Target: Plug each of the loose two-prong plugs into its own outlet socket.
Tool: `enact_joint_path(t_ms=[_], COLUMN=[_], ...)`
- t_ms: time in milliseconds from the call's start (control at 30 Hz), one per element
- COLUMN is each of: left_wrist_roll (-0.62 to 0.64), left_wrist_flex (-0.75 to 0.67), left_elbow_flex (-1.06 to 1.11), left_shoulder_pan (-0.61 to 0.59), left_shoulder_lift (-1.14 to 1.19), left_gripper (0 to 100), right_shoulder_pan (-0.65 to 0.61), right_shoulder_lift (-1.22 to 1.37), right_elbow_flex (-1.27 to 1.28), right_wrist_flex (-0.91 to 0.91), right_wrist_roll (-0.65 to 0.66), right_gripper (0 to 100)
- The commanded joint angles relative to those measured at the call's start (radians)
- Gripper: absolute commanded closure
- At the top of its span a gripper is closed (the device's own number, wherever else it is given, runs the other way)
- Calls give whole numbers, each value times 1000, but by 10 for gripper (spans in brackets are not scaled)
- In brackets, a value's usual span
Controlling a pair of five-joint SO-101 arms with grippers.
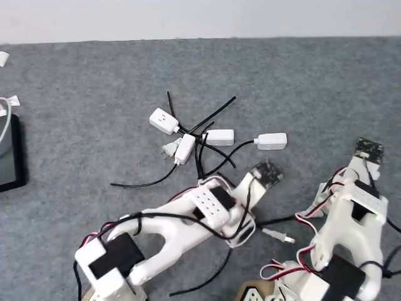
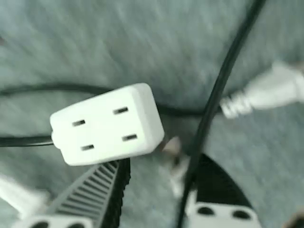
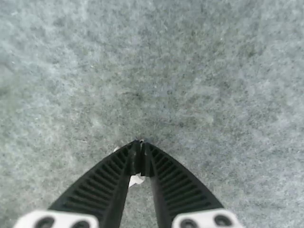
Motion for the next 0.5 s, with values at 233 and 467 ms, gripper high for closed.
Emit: enact_joint_path(t_ms=[233,467], left_wrist_roll=[3,0], left_wrist_flex=[-94,69], left_elbow_flex=[-318,-463], left_shoulder_pan=[-124,-110], left_shoulder_lift=[190,196], left_gripper=[949,949], right_shoulder_pan=[-8,-10], right_shoulder_lift=[1,1], right_elbow_flex=[-40,-40], right_wrist_flex=[13,13], right_wrist_roll=[46,46], right_gripper=[972,972])
